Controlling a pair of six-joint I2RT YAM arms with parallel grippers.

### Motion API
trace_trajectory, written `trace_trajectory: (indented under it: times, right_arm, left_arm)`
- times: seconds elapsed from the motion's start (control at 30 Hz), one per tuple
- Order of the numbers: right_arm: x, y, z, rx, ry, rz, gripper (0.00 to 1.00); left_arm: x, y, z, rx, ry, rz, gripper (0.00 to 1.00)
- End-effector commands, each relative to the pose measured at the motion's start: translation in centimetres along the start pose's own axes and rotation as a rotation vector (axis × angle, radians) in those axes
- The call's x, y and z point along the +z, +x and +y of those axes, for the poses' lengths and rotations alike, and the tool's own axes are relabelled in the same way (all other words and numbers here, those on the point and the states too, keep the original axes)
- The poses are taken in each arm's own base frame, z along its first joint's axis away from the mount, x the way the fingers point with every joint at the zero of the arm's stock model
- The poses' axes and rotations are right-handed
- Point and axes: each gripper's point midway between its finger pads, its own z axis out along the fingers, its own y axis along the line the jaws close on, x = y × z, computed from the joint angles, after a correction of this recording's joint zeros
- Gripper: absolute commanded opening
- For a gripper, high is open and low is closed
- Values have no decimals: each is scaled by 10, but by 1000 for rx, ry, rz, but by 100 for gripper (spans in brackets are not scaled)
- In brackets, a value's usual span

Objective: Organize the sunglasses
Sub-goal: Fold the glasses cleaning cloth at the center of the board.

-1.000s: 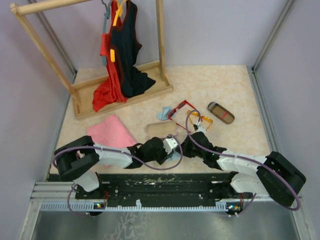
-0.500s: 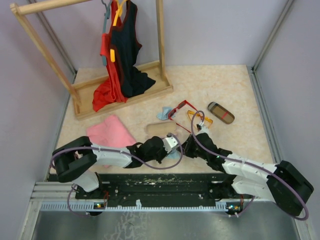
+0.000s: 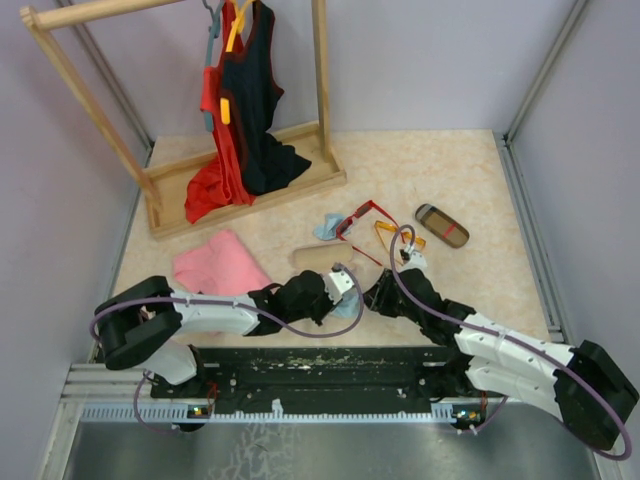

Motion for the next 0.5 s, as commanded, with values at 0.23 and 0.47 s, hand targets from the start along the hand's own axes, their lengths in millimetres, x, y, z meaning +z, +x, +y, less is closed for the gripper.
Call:
trace_trajectory:
  times: [0.23, 0.47]
  right_arm:
    - [-4, -11, -1, -22, 4, -44, 35]
    - [-4, -11, 0, -23, 1, -43, 35]
  left_arm:
    - [12, 9, -10, -30, 27, 47, 16]
    - [17, 17, -10, -37, 23, 70, 24]
